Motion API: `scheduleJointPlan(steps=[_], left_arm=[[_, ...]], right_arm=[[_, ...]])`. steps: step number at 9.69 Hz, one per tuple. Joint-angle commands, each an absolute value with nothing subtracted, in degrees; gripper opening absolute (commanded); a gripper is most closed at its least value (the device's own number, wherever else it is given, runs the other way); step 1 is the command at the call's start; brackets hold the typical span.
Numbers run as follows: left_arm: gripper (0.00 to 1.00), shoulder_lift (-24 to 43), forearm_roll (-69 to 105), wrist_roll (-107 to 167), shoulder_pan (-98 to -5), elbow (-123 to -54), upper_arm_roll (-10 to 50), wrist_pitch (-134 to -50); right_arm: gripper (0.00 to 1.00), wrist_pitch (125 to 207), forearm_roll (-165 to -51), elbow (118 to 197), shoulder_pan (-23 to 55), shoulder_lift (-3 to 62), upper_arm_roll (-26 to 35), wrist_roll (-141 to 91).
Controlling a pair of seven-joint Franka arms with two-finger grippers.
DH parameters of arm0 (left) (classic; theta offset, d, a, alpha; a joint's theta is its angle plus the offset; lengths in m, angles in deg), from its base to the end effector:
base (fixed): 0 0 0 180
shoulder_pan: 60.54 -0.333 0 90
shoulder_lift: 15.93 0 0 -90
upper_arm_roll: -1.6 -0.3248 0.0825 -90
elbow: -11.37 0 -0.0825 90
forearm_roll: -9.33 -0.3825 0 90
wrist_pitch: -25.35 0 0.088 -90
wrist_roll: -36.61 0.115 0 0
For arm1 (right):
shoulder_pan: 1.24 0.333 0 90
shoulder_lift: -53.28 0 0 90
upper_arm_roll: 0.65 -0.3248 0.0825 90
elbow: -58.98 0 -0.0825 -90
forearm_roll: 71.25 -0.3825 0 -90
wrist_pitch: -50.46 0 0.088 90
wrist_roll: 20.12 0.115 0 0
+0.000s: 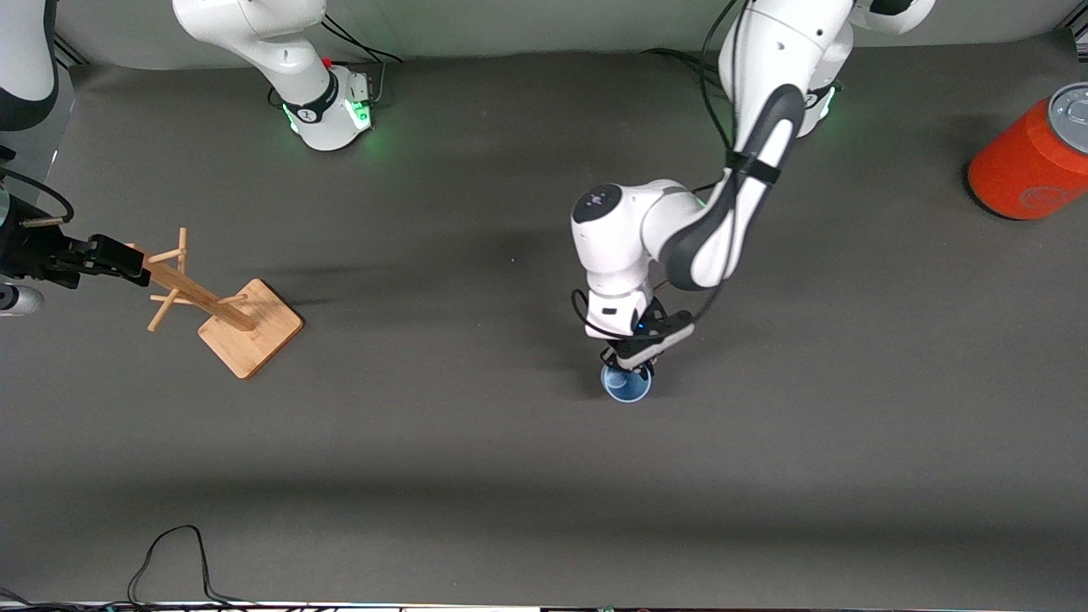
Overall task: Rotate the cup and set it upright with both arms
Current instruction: 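Rotate the cup upright with the left gripper and lower it onto the table, then open the left gripper to release the upright cup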
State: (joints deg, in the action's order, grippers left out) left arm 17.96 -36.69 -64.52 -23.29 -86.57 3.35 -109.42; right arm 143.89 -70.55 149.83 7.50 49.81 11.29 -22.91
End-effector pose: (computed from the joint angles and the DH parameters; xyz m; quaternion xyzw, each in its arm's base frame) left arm 0.5445 -0.4198 0.2571 -0.9278 -0.2490 -0.2688 0.0706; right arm 0.5747 -0.0300 0.5901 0.9999 -0.0030 -0.0077 0.0120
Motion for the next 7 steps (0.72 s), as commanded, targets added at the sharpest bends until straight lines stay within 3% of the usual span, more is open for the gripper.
scheduleJointPlan(steps=[1,2,3,6,7], left_arm=[[0.00,18.9,-42.4,-72.9,-21.1,-87.7,2.4,-109.9],[0.31,18.8,-42.4,-73.1,-21.1,-87.6,2.5,-109.8],[0.99,18.4,-42.1,-72.1,-21.4,-87.5,2.6,-109.6],[1.00,14.1,-24.7,-52.2,-23.3,-86.3,2.4,-107.9],[1.00,12.9,-18.1,-44.2,-24.3,-83.6,2.2,-102.8]], right_arm=[[1.00,145.6,-69.9,150.3,8.4,50.2,11.6,-22.8],[1.00,145.6,-69.9,150.5,8.4,50.1,11.7,-22.8],[1.00,145.6,-69.9,150.7,8.4,50.1,11.7,-22.8],[1.00,145.6,-69.9,150.7,8.5,49.9,11.6,-22.6],[1.00,145.6,-69.9,150.6,8.5,50.0,11.6,-22.6]])
